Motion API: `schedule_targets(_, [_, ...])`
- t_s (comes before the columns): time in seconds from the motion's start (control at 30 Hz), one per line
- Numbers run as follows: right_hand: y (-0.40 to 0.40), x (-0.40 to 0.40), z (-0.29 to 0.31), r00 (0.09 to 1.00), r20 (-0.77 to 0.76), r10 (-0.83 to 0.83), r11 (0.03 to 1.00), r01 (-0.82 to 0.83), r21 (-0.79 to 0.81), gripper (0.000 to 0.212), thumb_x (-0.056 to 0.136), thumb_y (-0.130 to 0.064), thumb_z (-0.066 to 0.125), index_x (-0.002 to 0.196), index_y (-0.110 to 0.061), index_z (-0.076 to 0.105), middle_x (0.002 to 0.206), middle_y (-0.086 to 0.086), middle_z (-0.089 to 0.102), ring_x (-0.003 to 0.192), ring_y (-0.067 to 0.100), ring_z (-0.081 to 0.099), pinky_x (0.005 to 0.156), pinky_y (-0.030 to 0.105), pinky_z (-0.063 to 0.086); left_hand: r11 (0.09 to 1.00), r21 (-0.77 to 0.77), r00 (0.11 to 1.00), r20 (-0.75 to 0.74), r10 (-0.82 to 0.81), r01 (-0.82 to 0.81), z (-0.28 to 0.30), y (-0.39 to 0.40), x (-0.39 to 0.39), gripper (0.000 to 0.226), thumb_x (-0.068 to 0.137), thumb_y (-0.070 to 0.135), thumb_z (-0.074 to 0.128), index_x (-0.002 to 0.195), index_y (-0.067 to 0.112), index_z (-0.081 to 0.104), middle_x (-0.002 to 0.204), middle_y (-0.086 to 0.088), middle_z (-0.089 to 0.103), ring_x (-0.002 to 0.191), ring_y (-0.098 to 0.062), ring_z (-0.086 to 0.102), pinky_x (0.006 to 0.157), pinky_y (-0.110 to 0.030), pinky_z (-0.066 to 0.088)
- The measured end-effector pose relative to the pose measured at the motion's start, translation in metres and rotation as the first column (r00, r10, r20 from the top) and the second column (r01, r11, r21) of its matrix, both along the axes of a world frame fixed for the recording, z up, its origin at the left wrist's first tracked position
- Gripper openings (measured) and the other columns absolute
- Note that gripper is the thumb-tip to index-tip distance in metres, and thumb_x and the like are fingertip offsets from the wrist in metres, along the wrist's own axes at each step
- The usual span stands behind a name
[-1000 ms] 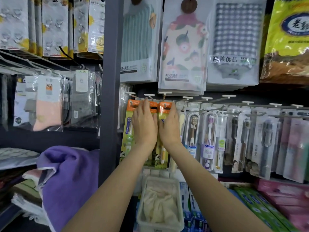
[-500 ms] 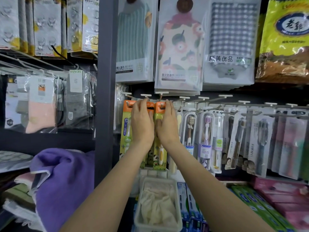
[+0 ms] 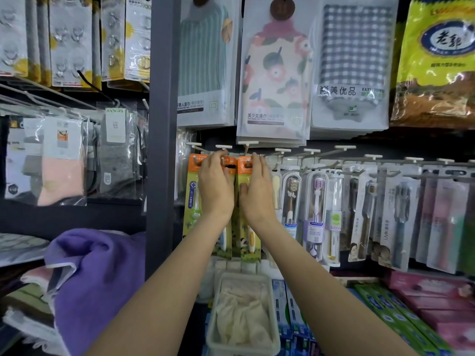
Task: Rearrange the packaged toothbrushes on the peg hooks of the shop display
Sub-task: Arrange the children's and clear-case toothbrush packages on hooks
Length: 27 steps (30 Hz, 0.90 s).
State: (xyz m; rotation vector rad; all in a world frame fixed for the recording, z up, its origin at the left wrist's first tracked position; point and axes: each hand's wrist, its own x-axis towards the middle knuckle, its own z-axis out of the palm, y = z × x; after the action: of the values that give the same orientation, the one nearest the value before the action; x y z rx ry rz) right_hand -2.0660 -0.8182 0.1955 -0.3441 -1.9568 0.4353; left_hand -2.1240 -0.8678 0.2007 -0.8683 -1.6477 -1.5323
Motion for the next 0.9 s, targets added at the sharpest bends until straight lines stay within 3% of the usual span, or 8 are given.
schedule_targets(0.2, [-0.002,-0.002,-0.002,0.998,-0.053,0.029,0.999,-0.031,-0.036,0.066,0.088,0.009,0.041,0.146,-0.008,0.015,0.152,0.011,0.016,0.14,0.021,0.019,0.105,0.02,0.02,0.999,0.03,1.0,0.009,0.021,-0.022,-0.003,-0.003,0.007,0.03,0.091,0.001,0.047,0.119,0.009,0.053,0.12,-0.005,0.055,0.111,-0.017,0.051,0.091,-0.018,0.036])
schedule_targets(0.37, [-0.005,-0.003,-0.019,0.986,-0.152,0.069,0.995,-0.079,-0.064,0.067,0.087,0.008,0.047,0.145,-0.005,0.017,0.151,0.012,0.02,0.14,0.024,0.021,0.114,0.034,0.023,0.997,0.076,0.999,-0.038,-0.027,0.03,-0.02,-0.016,0.009,0.037,0.089,-0.005,0.045,0.123,0.006,0.051,0.126,-0.008,0.049,0.11,-0.009,0.047,0.094,-0.007,0.032])
schedule_targets(0.43, [-0.005,-0.002,-0.029,0.985,-0.15,0.083,0.993,-0.095,-0.077,0.068,0.087,0.008,0.049,0.146,-0.004,0.016,0.152,0.012,0.018,0.142,0.023,0.016,0.116,0.025,0.012,0.994,0.103,0.999,-0.047,-0.025,0.03,-0.031,-0.023,0.007,0.037,0.089,-0.004,0.046,0.124,0.007,0.05,0.126,-0.007,0.046,0.112,-0.014,0.049,0.098,-0.017,0.038])
schedule_targets(0.53, [-0.005,-0.001,-0.04,0.988,-0.111,0.104,0.99,-0.113,-0.084,0.07,0.089,0.002,0.053,0.146,-0.003,0.012,0.154,0.011,0.012,0.142,0.017,0.008,0.102,0.004,0.0,0.992,0.117,0.999,-0.016,0.044,-0.042,-0.05,-0.03,0.0,0.044,0.088,-0.006,0.047,0.13,0.006,0.045,0.135,-0.01,0.043,0.125,-0.018,0.041,0.101,-0.006,0.021])
schedule_targets(0.67, [-0.003,-0.007,-0.03,0.984,-0.154,0.092,0.989,-0.108,-0.097,0.076,0.09,-0.005,0.056,0.147,-0.005,0.007,0.155,0.009,0.011,0.143,0.016,0.006,0.099,-0.002,-0.002,0.997,0.074,0.988,0.155,-0.012,0.0,-0.057,-0.029,-0.008,0.055,0.094,-0.001,0.039,0.146,0.01,0.022,0.152,-0.008,0.022,0.139,-0.013,0.019,0.095,0.005,0.001])
schedule_targets(0.73, [-0.002,-0.009,-0.02,0.982,-0.167,0.089,0.992,-0.101,-0.07,0.074,0.09,-0.004,0.055,0.147,-0.006,0.008,0.154,0.011,0.014,0.143,0.018,0.008,0.107,0.009,0.004,0.999,0.04,0.987,0.16,-0.009,0.002,-0.052,-0.028,-0.011,0.06,0.095,0.001,0.039,0.148,0.016,0.016,0.154,-0.005,0.017,0.14,-0.012,0.014,0.101,-0.001,0.003])
schedule_targets(0.8, [-0.001,-0.01,-0.013,0.986,-0.135,0.099,0.992,-0.108,-0.062,0.075,0.089,-0.001,0.054,0.148,-0.009,0.007,0.155,0.01,0.011,0.144,0.019,0.007,0.112,0.02,0.008,1.0,0.014,0.986,0.166,-0.026,0.024,-0.046,-0.026,-0.017,0.065,0.094,0.004,0.044,0.148,0.02,0.013,0.154,-0.004,0.02,0.141,-0.016,0.019,0.115,-0.024,0.013])
schedule_targets(0.9, [-0.001,-0.011,-0.009,0.993,-0.097,0.069,0.993,-0.077,-0.089,0.08,0.087,0.004,0.054,0.148,-0.013,0.006,0.156,0.008,0.009,0.144,0.019,0.006,0.114,0.026,0.014,0.998,0.007,0.969,0.241,-0.059,0.059,-0.035,-0.023,-0.02,0.069,0.092,0.008,0.05,0.147,0.028,0.013,0.15,-0.002,0.03,0.134,-0.022,0.035,0.108,-0.049,0.033])
